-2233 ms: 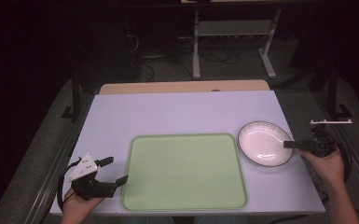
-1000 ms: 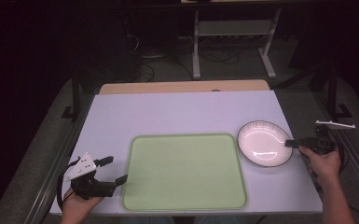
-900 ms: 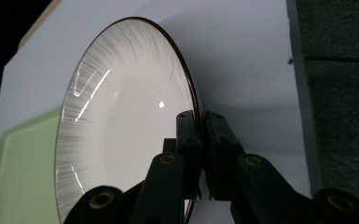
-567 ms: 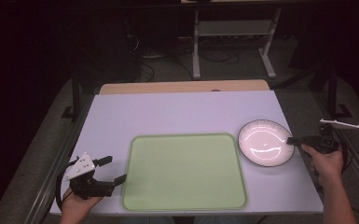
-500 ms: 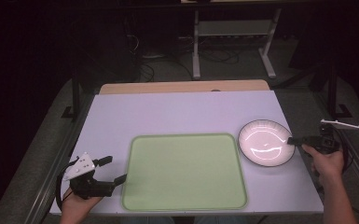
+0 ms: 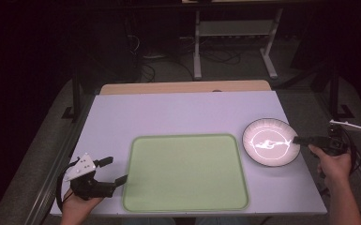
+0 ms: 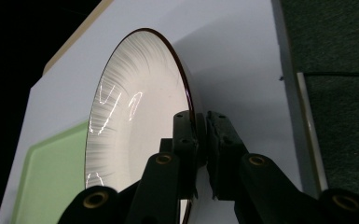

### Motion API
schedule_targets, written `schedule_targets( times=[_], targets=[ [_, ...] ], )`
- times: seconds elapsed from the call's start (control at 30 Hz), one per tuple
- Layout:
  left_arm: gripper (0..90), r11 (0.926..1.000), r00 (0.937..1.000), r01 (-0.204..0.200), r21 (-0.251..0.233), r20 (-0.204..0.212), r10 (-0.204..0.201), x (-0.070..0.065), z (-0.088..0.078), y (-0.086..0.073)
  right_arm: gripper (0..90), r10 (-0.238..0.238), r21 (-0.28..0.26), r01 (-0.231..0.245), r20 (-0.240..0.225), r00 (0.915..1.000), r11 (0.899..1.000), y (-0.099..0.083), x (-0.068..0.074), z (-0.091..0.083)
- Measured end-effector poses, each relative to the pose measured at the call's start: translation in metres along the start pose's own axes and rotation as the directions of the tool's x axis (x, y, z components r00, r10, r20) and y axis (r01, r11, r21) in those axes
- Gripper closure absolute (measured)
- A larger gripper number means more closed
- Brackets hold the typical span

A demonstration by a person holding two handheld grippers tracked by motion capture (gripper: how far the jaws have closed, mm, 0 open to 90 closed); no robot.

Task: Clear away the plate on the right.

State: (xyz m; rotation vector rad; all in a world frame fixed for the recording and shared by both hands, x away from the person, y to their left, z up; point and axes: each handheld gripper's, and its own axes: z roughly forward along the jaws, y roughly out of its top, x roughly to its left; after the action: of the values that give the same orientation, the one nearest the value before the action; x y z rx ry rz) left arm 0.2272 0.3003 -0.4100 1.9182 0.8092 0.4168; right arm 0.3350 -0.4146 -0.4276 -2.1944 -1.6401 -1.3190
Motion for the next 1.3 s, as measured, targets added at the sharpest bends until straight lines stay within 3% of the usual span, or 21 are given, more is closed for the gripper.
schedule_targets(
  times=[0.63, 0.93, 1.17, 1.3],
  targets=[
    [13.5, 1.0, 1.0, 0.004, -0.007, -0.003, -0.004, 0.0, -0.002, 0.0, 81.6, -0.028, -0.024, 0.026, -0.062, 0.9977, 0.999, 0.006, 0.02, -0.018],
    [13.4, 1.0, 1.0, 0.005, -0.004, -0.003, -0.005, 0.0, -0.001, 0.0, 81.5, -0.071, -0.011, 0.07, -0.106, 0.9918, 0.997, -0.002, 0.03, -0.028],
    [13.4, 1.0, 1.0, 0.005, -0.005, -0.005, -0.005, 0.0, -0.001, 0.0, 81.4, -0.12, -0.005, 0.12, -0.125, 0.9849, 0.993, -0.012, 0.046, -0.031],
    [13.4, 1.0, 1.0, 0.004, -0.007, -0.005, -0.004, 0.0, -0.002, 0.0, 81.1, -0.124, -0.022, 0.122, -0.146, 0.9816, 0.992, -0.017, 0.058, -0.032]
  ],
)
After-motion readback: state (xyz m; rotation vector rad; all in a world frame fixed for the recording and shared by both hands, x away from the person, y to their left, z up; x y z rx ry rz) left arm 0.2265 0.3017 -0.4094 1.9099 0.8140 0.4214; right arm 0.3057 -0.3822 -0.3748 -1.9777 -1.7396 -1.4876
